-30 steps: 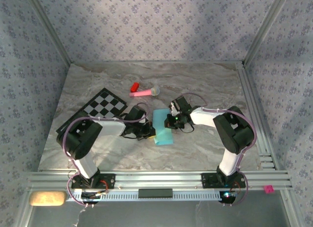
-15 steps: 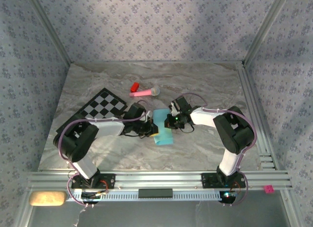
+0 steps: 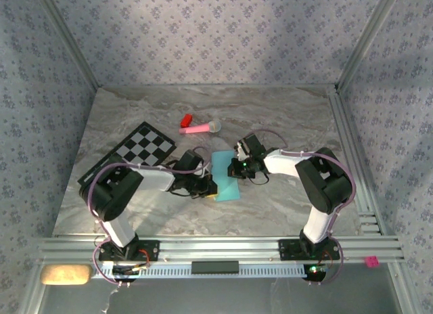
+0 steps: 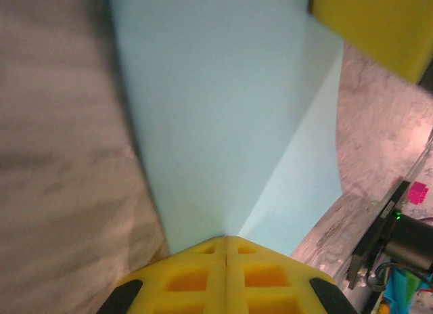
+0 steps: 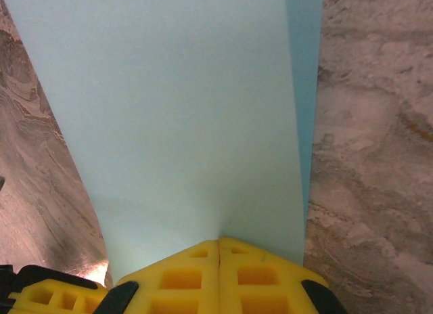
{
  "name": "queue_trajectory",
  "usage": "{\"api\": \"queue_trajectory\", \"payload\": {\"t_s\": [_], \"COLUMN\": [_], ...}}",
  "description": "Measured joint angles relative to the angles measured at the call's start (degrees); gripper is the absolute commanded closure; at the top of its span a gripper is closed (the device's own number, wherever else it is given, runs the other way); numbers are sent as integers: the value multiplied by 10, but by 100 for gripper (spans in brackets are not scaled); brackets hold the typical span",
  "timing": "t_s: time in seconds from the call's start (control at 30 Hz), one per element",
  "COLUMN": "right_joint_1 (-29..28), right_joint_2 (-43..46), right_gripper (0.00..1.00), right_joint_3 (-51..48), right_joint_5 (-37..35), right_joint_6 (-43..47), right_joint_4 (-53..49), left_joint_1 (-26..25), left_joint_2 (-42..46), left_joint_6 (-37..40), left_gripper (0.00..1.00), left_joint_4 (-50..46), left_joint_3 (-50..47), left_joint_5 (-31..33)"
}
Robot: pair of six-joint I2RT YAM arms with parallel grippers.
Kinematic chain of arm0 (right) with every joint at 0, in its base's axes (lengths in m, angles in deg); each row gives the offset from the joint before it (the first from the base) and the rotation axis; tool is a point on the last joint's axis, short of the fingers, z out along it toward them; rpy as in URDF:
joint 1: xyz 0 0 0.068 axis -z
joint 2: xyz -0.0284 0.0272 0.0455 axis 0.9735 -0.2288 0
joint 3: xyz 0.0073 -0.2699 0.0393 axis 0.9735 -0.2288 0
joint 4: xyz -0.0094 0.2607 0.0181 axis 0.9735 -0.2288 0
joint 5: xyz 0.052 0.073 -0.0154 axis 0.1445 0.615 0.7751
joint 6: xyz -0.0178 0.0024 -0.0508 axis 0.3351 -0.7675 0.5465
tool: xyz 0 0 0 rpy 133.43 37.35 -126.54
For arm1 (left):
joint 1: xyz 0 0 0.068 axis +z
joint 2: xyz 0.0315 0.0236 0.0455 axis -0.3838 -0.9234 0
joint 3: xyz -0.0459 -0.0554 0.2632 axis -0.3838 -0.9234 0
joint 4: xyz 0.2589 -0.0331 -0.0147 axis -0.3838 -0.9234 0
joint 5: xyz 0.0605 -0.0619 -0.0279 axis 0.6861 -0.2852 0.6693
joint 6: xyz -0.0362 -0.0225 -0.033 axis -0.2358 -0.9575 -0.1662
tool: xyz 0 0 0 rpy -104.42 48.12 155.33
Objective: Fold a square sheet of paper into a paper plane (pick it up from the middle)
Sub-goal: First fold the square sheet of paper in half at the center of the table.
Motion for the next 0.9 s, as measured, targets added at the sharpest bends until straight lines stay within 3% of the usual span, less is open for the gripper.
{"api": "queue_trajectory", "payload": {"t_s": [0.3,0.63,0.9], "right_joint_1": [0,0,0], "right_joint_2": [2,2,3], "right_gripper": [100,100,100], "right_joint_3": [-3,-6,-9], "right_joint_5": [0,0,-2], "right_joint_6": [0,-2,-6], "right_joint_4": [3,9,12], "left_joint_1": [-22,-21,-26], "left_joint_2": [64,7,22], "left_joint_6": [-9,-37,-34], "left_gripper": [91,94,93], "left_joint_4": [-39,-8,-2], "left_joint_3": [-10,-1,-19], "left_joint_5": [21,16,21]}}
